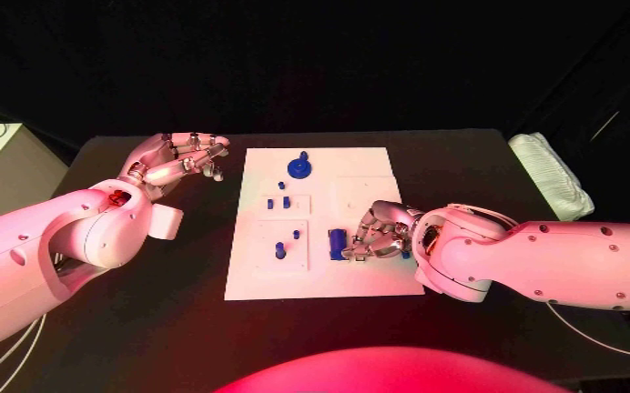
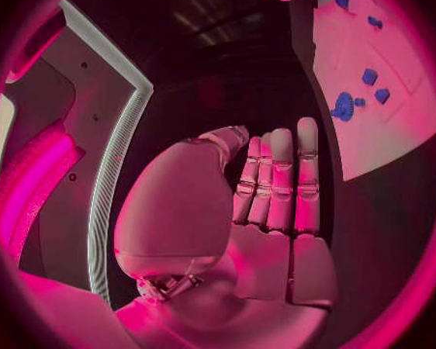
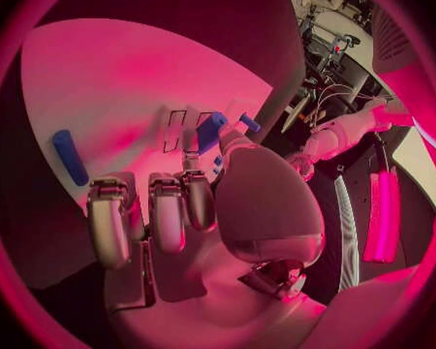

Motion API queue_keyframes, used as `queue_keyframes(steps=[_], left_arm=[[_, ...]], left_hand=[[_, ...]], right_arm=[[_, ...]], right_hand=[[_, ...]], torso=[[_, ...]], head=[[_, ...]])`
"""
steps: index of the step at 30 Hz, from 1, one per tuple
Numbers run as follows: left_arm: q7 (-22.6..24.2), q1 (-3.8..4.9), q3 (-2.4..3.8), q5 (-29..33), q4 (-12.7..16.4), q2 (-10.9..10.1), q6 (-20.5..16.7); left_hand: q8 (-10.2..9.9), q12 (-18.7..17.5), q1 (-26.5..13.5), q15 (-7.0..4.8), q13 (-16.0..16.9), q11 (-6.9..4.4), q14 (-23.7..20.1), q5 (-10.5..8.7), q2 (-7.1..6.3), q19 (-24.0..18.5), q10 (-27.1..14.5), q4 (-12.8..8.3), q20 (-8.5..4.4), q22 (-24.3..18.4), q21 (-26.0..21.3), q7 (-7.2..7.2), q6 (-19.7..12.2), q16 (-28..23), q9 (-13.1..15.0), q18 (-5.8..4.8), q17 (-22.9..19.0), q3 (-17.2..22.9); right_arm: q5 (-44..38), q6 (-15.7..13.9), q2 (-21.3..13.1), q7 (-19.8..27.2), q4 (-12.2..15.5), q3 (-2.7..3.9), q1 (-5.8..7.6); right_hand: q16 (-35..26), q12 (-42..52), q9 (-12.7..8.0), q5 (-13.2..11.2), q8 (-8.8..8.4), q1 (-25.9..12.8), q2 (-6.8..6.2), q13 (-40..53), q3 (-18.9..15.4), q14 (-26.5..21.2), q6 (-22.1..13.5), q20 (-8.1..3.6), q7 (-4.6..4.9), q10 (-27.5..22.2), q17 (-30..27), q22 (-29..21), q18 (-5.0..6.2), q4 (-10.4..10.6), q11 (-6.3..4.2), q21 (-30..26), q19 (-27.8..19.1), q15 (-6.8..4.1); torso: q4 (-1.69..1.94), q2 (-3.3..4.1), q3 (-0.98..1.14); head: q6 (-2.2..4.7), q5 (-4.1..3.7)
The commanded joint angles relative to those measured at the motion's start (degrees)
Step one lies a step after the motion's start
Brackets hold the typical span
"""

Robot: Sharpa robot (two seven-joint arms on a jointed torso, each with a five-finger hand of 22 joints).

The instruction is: Assemble the parts on the task board

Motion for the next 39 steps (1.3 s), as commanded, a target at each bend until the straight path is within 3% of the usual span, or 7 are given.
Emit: queue_keyframes(steps=[1, 12, 16, 25, 34, 39], left_arm=[[0.26, 0.03, 0.04, 0.21, 0.16, -0.01, 0.36], [0.08, 0.03, 0.04, 0.21, 0.33, -0.07, 0.41], [0.01, 0.03, 0.04, 0.21, 0.36, -0.14, 0.41], [-0.03, 0.04, 0.04, 0.24, 0.35, -0.10, 0.45], [-0.02, 0.04, 0.04, 0.25, 0.31, -0.01, 0.47], [-0.04, 0.04, 0.04, 0.25, 0.29, -0.01, 0.48]], left_hand=[[-0.13, -0.24, -0.06, 0.23, -0.05, -0.01, -0.15, 0.17, 0.63, 0.36, 0.41, 0.36, -0.07, -0.10, -0.41, 0.11, -0.07, -0.27, -0.09, 0.77, 0.09, -0.18], [-0.12, -0.23, -0.08, 0.23, -0.07, -0.01, -0.14, 0.19, 0.81, 0.38, 0.43, 0.47, -0.07, -0.12, -0.44, 0.11, -0.04, -0.28, -0.09, 0.77, 0.11, -0.15], [-0.13, -0.24, -0.07, 0.23, -0.08, -0.01, -0.14, 0.20, 0.81, 0.39, 0.42, 0.49, -0.07, -0.13, -0.45, 0.13, -0.07, -0.28, -0.10, 0.77, 0.11, -0.15], [-0.16, -0.24, -0.04, 0.23, -0.09, -0.01, -0.14, 0.20, 0.81, 0.40, 0.42, 0.49, -0.07, -0.13, -0.47, 0.14, -0.10, -0.29, -0.11, 0.77, 0.12, -0.16], [-0.16, -0.24, -0.04, 0.23, -0.09, -0.01, -0.14, 0.20, 0.81, 0.40, 0.42, 0.49, -0.07, -0.13, -0.47, 0.14, -0.10, -0.29, -0.11, 0.77, 0.12, -0.16], [-0.16, -0.24, -0.04, 0.23, -0.09, -0.01, -0.14, 0.20, 0.81, 0.40, 0.42, 0.49, -0.07, -0.13, -0.47, 0.14, -0.10, -0.29, -0.11, 0.77, 0.12, -0.16]], right_arm=[[-1.51, 1.00, 0.34, 0.32, -0.26, 0.00, 0.00], [-2.29, -0.21, 1.71, -0.95, -1.69, 0.00, 0.01], [-2.27, 0.77, 1.79, -0.75, -1.98, 0.00, 0.01], [-1.35, 3.16, 2.05, 0.59, -2.15, -0.01, 0.01], [-1.14, 2.33, 2.11, 1.16, -2.43, -0.01, 0.00], [-1.21, 0.71, 2.04, 1.34, -2.54, -0.01, 0.00]], right_hand=[[0.24, -0.22, -0.09, 0.64, 0.11, 0.23, 0.33, 11.12, 0.38, 5.98, -0.31, -0.27, 0.24, 3.53, 15.09, 15.10, -0.39, 0.35, -0.17, 0.40, 5.99, -0.40], [0.24, -0.31, -0.27, 1.80, 0.07, -0.54, 1.77, 11.11, 0.99, 5.98, -0.20, -0.26, 0.23, 3.52, 15.09, 15.10, -0.39, 1.41, -0.18, 0.40, 5.99, -0.39], [0.24, -0.34, -0.33, 2.02, 0.03, -0.50, 1.00, 11.12, 0.77, 5.98, -0.27, -0.26, 0.24, 3.51, 15.09, 15.10, -0.39, 1.21, -0.16, 0.40, 5.99, -0.39], [0.24, -0.80, -0.50, 1.26, 0.05, 0.41, -2.37, 10.97, -0.56, 5.98, -0.36, -0.19, 0.34, 3.34, 15.09, 15.10, -0.39, 0.88, -0.06, 0.40, 5.99, -0.31], [0.24, -0.94, -0.57, -0.15, 0.16, 1.73, -3.38, 10.94, -1.67, 5.98, -0.35, -0.16, 0.34, 3.30, 15.09, 15.10, -0.39, 1.00, -0.06, 0.40, 5.99, -0.29], [0.24, -0.80, -0.59, -0.48, 0.29, 1.29, -2.59, 11.03, -2.15, 5.98, -0.18, -0.16, 0.33, 3.37, 15.09, 15.10, -0.39, 1.67, -0.06, 0.40, 5.99, -0.29]], torso=[[0.02, 0.05, -0.04], [0.06, 0.07, -0.05], [0.04, 0.02, -0.05], [-0.05, 0.01, -0.02], [0.00, 0.01, -0.08], [-0.05, -0.01, 0.01]], head=[[0.06, 0.00], [-0.14, -0.15], [-0.16, -0.06], [-0.36, -0.05], [-0.61, -0.06], [-0.58, -0.05]])
